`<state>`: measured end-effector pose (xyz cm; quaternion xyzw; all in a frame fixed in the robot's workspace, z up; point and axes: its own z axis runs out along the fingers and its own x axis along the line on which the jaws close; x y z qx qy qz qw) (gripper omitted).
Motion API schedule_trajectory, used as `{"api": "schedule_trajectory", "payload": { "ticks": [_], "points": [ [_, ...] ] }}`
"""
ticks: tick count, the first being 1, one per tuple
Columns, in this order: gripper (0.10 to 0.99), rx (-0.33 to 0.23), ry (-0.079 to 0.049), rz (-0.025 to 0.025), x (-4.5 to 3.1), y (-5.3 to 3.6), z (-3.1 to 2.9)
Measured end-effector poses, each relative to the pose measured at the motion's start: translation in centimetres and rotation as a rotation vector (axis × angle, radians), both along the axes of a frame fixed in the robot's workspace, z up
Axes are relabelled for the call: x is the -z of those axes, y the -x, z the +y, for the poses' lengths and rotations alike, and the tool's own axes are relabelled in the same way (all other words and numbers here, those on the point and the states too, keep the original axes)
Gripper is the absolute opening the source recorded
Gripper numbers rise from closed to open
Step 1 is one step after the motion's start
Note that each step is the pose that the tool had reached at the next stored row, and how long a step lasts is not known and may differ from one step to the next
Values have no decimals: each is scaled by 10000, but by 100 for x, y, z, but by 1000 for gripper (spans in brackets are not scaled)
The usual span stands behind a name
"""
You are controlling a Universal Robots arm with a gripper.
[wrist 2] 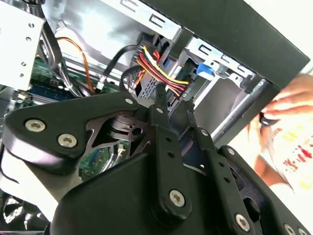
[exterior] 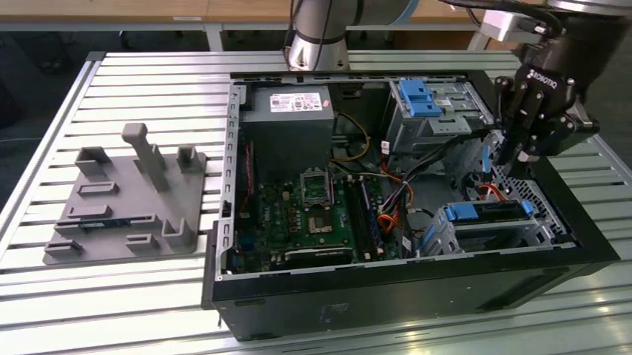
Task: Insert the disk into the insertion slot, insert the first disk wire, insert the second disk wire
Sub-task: 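Insert the second disk wire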
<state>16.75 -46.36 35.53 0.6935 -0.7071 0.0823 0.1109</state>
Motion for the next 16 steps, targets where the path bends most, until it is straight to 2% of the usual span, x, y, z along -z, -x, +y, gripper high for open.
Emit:
{"api": "schedule_trajectory", "payload": {
  "ticks": [6, 9, 12, 16],
  "points": [
    [298, 2, 758, 0, 28, 14, 216],
    [298, -3, 1166, 2, 35, 68, 261],
    [298, -14, 1435, 1, 49, 148, 288],
    [298, -36, 1625, -2, 86, 237, 341]
  ]
}}
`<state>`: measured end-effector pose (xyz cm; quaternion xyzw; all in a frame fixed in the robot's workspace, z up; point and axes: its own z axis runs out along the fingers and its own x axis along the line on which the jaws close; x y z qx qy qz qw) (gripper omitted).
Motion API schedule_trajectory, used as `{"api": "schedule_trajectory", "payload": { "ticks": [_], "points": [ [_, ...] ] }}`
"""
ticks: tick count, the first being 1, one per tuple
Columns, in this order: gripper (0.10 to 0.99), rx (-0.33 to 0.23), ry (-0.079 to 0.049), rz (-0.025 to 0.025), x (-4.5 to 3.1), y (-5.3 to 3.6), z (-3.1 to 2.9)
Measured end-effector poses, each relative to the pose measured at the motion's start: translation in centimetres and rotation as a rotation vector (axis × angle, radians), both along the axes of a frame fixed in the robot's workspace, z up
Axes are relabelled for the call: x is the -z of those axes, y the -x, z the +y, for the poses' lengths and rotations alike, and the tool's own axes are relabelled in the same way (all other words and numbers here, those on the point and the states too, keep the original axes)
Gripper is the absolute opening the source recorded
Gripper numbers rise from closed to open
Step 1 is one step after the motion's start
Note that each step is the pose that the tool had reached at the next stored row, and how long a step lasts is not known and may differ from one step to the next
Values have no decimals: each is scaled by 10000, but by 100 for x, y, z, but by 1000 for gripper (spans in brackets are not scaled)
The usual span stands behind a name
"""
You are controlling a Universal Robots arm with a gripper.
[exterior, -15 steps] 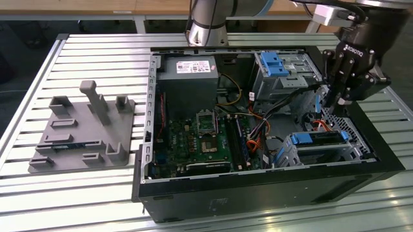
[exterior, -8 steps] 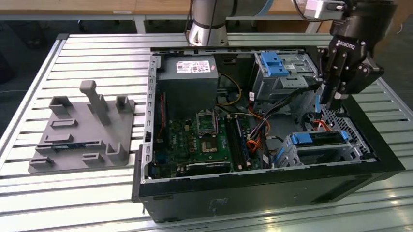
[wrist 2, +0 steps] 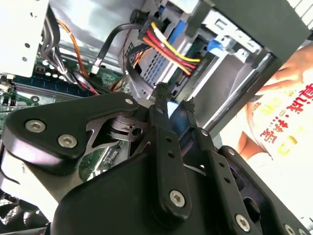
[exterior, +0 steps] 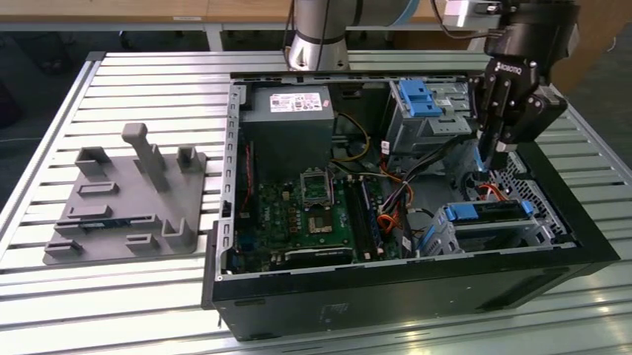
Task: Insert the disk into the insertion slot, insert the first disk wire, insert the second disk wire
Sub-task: 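Insert the second disk wire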
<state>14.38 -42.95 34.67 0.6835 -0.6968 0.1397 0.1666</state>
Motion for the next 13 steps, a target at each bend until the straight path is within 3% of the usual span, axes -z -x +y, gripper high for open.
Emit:
{"api": "schedule_trajectory", "payload": {
  "ticks": [4, 11, 13],
  "points": [
    [298, -4, 26, -36, 23, 81, 64],
    [298, -157, 213, -48, 64, 128, 65],
    [298, -212, 250, -139, 68, 130, 65]
  ]
}}
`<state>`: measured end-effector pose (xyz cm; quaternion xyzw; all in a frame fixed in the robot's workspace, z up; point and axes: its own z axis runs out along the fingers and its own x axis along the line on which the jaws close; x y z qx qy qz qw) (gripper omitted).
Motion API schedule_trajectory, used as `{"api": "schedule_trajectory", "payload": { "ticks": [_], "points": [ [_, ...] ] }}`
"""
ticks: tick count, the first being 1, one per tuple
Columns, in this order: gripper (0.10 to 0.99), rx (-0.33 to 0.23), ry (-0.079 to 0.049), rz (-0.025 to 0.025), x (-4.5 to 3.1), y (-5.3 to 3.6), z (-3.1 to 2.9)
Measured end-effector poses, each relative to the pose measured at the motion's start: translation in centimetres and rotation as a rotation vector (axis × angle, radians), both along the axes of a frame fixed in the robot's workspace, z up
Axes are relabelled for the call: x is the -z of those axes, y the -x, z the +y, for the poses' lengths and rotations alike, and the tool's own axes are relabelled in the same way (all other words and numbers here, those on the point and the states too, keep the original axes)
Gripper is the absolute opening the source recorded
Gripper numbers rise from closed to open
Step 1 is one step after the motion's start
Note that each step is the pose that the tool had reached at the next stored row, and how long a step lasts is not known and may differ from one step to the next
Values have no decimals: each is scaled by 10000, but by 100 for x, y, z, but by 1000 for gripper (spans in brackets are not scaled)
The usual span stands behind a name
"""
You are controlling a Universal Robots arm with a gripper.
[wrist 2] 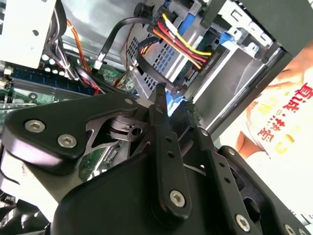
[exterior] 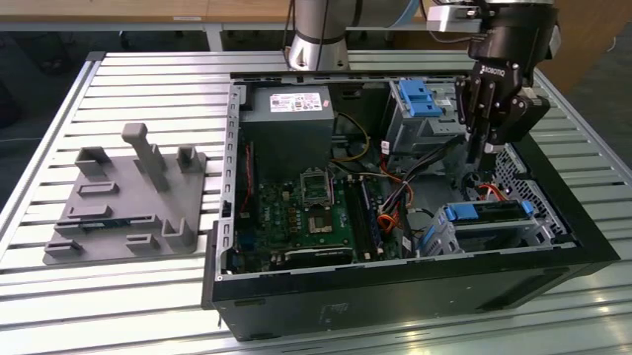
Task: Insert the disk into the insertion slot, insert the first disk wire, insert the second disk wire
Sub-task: 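Insert the second disk wire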
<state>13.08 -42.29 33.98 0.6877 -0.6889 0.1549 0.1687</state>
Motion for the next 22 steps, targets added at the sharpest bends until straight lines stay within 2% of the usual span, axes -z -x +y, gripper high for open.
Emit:
{"api": "schedule_trajectory", "payload": {
  "ticks": [3, 4, 5, 11, 17, 19, 21, 22],
  "points": [
    [298, -38, 8, -225, 4, 0, -3],
    [298, -29, 9, -278, 6, 0, -5],
    [298, 9, 10, -303, 8, 0, -5],
    [298, 477, 15, -320, 20, 1, -14],
    [298, 487, 49, -320, 21, 0, -20],
    [298, 485, 97, -320, 22, 0, -20],
    [298, 464, 290, -321, 24, -1, -20],
    [298, 452, 334, -318, 27, -1, -20]
  ]
}}
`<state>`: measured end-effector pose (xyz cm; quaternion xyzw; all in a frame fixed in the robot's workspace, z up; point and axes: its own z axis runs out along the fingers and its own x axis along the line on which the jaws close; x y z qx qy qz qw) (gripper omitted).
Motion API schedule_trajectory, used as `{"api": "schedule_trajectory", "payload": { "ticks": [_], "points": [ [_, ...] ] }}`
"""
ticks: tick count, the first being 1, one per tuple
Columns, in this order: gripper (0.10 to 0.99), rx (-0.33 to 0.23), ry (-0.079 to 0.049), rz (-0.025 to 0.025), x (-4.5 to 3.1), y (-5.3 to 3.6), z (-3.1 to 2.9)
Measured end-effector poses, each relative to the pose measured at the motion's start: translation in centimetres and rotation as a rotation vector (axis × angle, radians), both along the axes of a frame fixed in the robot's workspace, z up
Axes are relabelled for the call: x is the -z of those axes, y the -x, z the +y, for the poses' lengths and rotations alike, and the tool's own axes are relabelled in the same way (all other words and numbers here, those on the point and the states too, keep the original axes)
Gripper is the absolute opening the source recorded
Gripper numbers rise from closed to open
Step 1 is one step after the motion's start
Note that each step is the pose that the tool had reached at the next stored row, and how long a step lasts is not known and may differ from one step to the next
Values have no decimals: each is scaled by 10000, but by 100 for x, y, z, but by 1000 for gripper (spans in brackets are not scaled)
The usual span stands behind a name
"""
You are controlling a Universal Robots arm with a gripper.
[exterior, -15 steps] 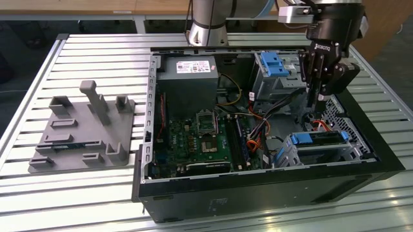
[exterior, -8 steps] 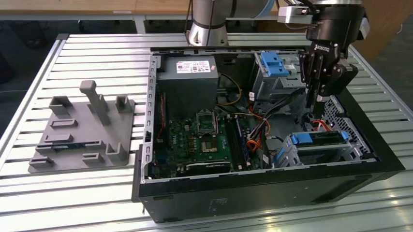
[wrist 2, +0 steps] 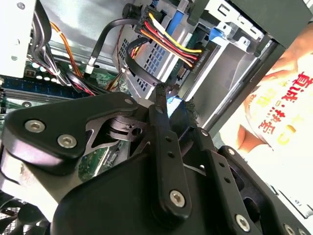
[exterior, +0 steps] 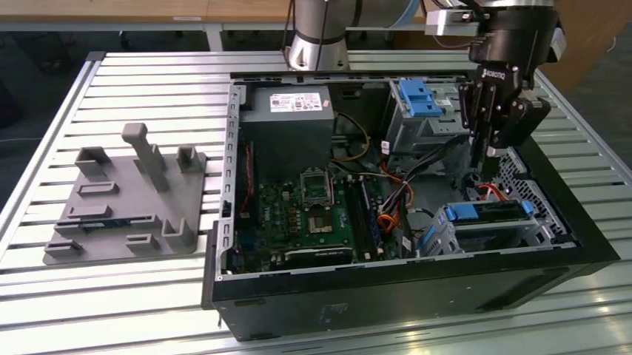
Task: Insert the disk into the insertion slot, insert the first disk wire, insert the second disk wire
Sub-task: 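Insert the second disk wire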
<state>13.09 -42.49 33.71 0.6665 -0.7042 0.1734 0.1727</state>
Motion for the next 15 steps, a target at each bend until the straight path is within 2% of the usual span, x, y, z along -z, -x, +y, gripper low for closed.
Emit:
{"api": "schedule_trajectory", "payload": {
  "ticks": [4, 8, 15],
  "points": [
    [298, -94, 88, 23, 28, 0, 0],
    [298, -214, 109, 48, 47, 0, 0],
    [298, -373, 111, 52, 60, 0, -7]
  ]
}}
